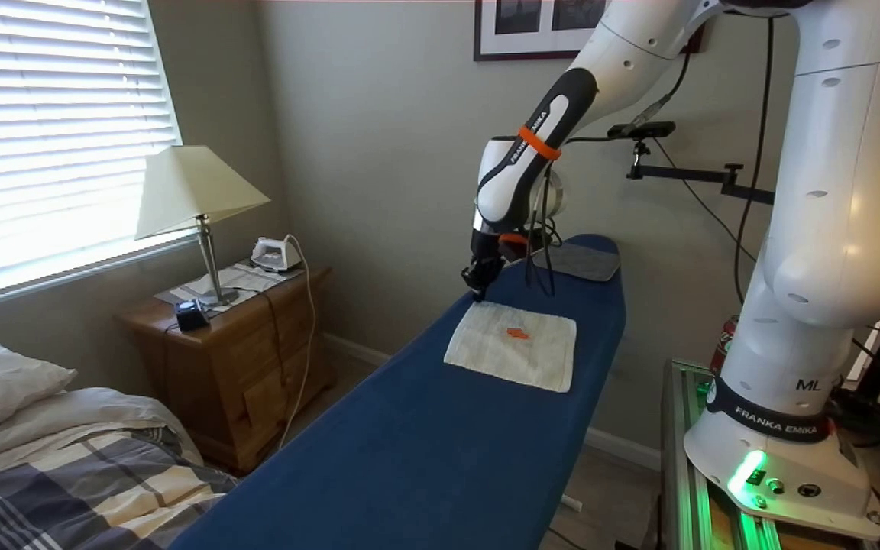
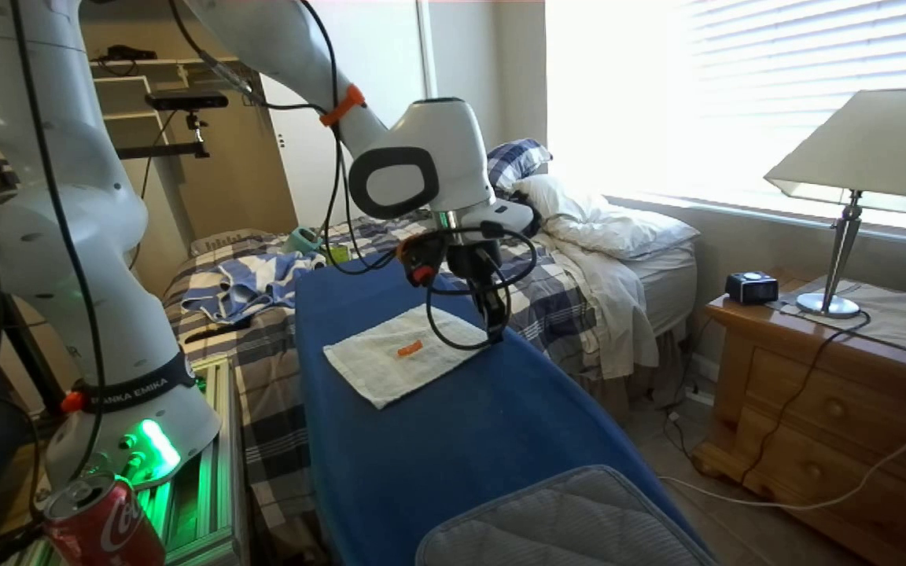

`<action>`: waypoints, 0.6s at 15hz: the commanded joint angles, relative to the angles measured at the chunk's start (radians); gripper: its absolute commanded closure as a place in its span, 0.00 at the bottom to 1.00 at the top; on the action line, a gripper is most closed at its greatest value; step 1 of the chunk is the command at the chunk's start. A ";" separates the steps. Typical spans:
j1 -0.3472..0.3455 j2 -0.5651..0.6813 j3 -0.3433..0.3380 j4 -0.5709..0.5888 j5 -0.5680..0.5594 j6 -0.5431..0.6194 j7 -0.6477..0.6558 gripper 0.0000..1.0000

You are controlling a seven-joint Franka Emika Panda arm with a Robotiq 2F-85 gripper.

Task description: Place the orange object on the cloth then fold the cloth corner to corner twice

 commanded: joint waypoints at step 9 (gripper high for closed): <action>-0.003 -0.146 0.008 -0.081 0.027 -0.060 -0.074 0.96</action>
